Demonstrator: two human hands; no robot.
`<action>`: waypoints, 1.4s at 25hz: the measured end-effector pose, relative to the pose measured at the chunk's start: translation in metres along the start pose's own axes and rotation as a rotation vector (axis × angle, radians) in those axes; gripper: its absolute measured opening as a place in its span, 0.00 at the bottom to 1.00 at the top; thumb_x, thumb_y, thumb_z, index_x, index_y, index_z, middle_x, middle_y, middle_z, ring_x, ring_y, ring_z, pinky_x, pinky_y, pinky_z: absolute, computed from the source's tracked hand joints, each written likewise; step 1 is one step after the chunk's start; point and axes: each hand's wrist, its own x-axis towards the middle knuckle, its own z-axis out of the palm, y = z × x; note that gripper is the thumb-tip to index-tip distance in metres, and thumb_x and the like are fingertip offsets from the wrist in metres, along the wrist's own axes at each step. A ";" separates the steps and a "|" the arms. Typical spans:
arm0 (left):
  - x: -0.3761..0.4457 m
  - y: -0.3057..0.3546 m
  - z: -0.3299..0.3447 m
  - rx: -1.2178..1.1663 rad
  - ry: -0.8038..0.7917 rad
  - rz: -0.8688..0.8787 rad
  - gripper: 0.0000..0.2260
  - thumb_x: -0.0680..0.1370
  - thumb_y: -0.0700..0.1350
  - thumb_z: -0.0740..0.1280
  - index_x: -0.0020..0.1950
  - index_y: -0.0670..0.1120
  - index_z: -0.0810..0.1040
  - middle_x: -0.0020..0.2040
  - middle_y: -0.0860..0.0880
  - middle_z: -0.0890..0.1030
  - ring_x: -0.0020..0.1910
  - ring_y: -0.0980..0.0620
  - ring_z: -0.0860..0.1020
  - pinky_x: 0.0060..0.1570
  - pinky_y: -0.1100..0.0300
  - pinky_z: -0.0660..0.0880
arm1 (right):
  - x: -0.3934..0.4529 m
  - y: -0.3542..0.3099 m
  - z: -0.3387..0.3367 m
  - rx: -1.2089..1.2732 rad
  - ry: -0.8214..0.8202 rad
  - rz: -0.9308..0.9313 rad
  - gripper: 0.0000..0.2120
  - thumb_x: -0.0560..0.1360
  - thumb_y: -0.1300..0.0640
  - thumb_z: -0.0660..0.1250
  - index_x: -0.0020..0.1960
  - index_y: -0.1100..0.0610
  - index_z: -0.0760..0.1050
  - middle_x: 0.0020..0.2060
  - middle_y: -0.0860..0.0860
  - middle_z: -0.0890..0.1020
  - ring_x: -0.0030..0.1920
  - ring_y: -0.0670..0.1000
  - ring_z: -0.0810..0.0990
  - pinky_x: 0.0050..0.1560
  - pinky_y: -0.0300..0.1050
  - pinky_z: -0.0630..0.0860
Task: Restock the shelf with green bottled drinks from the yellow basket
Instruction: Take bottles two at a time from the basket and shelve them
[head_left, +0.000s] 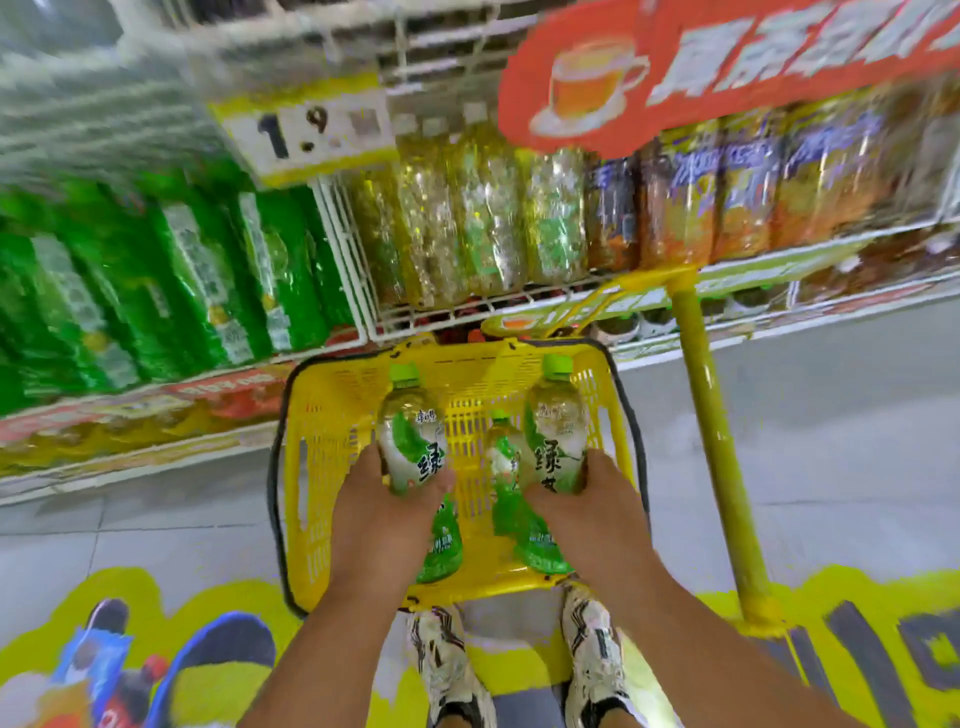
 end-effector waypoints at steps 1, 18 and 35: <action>-0.020 0.018 -0.014 -0.012 0.009 0.004 0.15 0.72 0.54 0.77 0.54 0.54 0.76 0.48 0.57 0.81 0.46 0.53 0.81 0.36 0.59 0.72 | -0.022 -0.014 -0.018 0.011 -0.003 -0.019 0.11 0.69 0.54 0.76 0.48 0.50 0.76 0.38 0.46 0.83 0.36 0.43 0.81 0.28 0.34 0.71; -0.249 0.308 -0.238 -0.193 0.215 0.499 0.17 0.73 0.55 0.77 0.59 0.57 0.77 0.47 0.61 0.81 0.45 0.61 0.79 0.36 0.68 0.71 | -0.260 -0.306 -0.234 0.127 0.075 -0.619 0.23 0.72 0.46 0.75 0.65 0.50 0.75 0.50 0.48 0.84 0.45 0.50 0.84 0.35 0.41 0.77; -0.333 0.398 -0.335 -0.437 0.427 0.582 0.15 0.70 0.55 0.79 0.50 0.60 0.76 0.50 0.56 0.82 0.50 0.54 0.81 0.46 0.54 0.79 | -0.348 -0.441 -0.277 0.136 -0.123 -0.977 0.18 0.72 0.48 0.78 0.57 0.47 0.75 0.48 0.43 0.82 0.45 0.44 0.82 0.37 0.40 0.78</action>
